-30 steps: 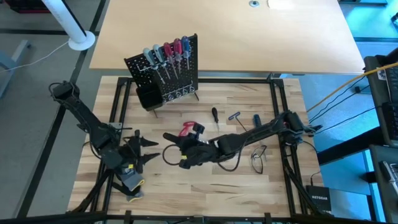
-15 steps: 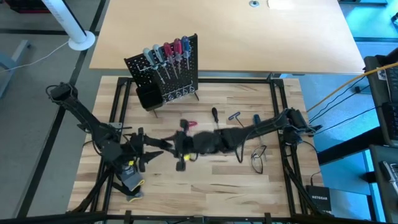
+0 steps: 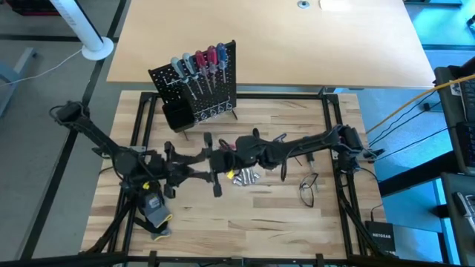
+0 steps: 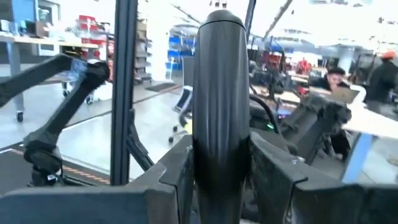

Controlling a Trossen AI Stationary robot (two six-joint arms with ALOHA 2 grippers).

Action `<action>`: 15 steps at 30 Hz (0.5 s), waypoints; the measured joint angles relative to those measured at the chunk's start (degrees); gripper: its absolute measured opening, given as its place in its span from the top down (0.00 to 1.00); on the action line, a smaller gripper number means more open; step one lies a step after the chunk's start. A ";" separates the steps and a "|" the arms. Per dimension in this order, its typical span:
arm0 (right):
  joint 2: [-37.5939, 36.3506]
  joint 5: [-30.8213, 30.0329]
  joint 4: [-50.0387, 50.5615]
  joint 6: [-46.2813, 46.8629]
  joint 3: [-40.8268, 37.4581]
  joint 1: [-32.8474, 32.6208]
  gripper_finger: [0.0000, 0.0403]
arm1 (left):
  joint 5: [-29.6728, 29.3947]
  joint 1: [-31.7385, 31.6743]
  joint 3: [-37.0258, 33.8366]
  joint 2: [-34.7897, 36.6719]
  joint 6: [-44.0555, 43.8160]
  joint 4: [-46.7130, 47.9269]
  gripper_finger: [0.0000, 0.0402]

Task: Hang tools onto peg board
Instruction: Hang the black screwdriver onto the peg board

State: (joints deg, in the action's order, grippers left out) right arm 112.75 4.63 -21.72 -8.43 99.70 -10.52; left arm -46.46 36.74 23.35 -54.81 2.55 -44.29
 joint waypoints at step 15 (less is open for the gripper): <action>0.66 0.98 -3.10 -2.32 -0.02 2.08 0.69 | 6.91 -1.75 0.00 0.28 14.04 -1.21 0.48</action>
State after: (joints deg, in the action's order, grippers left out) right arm 113.40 5.62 -24.82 -10.75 99.68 -8.44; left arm -39.55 35.00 23.35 -54.52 16.59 -45.49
